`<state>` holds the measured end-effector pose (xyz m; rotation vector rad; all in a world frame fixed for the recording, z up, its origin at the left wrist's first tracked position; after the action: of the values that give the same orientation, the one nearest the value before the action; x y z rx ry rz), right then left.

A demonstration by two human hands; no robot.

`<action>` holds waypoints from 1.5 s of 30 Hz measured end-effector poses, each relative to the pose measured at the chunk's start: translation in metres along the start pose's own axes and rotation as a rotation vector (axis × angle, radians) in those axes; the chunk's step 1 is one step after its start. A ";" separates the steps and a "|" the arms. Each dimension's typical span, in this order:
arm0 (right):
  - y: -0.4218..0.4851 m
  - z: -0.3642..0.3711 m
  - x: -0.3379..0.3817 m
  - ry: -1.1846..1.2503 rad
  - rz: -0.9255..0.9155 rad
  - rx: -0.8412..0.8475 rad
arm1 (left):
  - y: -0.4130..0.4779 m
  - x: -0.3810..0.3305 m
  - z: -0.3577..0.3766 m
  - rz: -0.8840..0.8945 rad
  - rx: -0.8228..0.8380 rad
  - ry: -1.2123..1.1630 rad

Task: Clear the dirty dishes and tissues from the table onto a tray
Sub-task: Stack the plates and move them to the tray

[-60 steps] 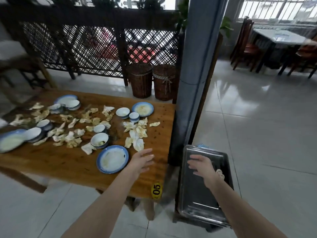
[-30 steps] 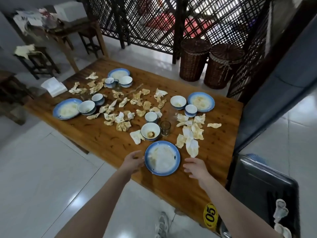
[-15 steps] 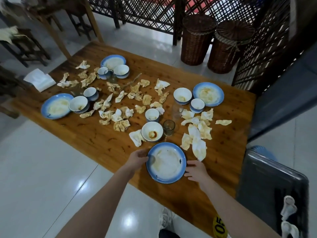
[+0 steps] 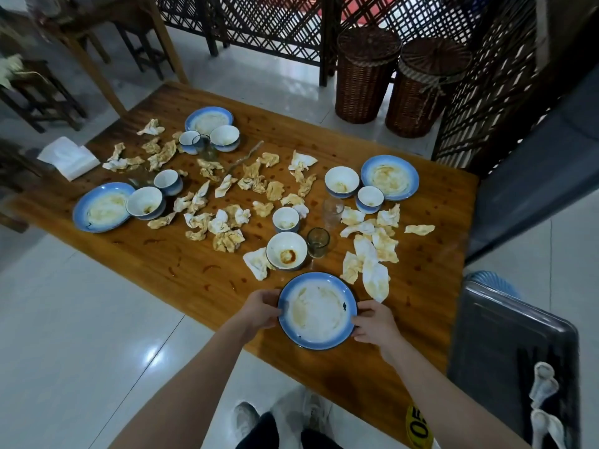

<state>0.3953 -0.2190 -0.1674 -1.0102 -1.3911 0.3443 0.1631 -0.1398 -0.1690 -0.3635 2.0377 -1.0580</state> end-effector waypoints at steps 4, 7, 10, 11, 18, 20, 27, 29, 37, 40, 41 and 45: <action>-0.015 0.003 0.004 -0.017 -0.034 0.032 | -0.010 0.007 -0.011 -0.012 0.054 -0.064; -0.026 0.009 0.007 -0.026 -0.055 0.073 | -0.016 0.012 -0.022 -0.015 0.089 -0.144; -0.038 0.024 0.013 -0.030 -0.072 0.094 | -0.022 0.016 -0.040 0.007 0.102 -0.173; -0.042 0.032 0.016 -0.027 -0.076 0.100 | -0.023 0.018 -0.049 0.021 0.106 -0.177; -0.055 0.120 0.046 -0.043 -0.138 0.092 | -0.025 0.040 -0.140 0.089 0.084 -0.258; -0.055 0.151 0.052 -0.055 -0.135 0.089 | -0.026 0.049 -0.170 0.110 0.067 -0.263; -0.060 0.276 0.063 -0.090 -0.178 0.112 | -0.027 0.099 -0.288 0.139 0.022 -0.348; -0.063 0.309 0.067 -0.101 -0.188 0.127 | -0.028 0.114 -0.316 0.136 0.007 -0.369; -0.069 0.412 0.090 -0.133 -0.205 0.190 | -0.030 0.156 -0.396 0.121 -0.107 -0.425; -0.068 0.442 0.098 -0.143 -0.215 0.190 | -0.028 0.164 -0.418 0.125 -0.152 -0.441; -0.067 0.452 0.101 -0.150 -0.222 0.196 | -0.027 0.167 -0.424 0.130 -0.167 -0.446; -0.059 0.481 0.107 -0.155 -0.225 0.242 | -0.023 0.174 -0.447 0.126 -0.218 -0.446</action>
<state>-0.0426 0.0102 -0.1195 -0.6324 -1.5444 0.4177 -0.2903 -0.0023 -0.0907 -0.5240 1.7456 -0.6119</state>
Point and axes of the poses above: each hand's wrist, its own y-axis towards the middle knuckle, its own z-axis out of the palm, x = y × z, the point moved 3 cm from there along y, towards the middle knuckle, and after that the axes turned 14 degrees about y, right-handed, at the moved point
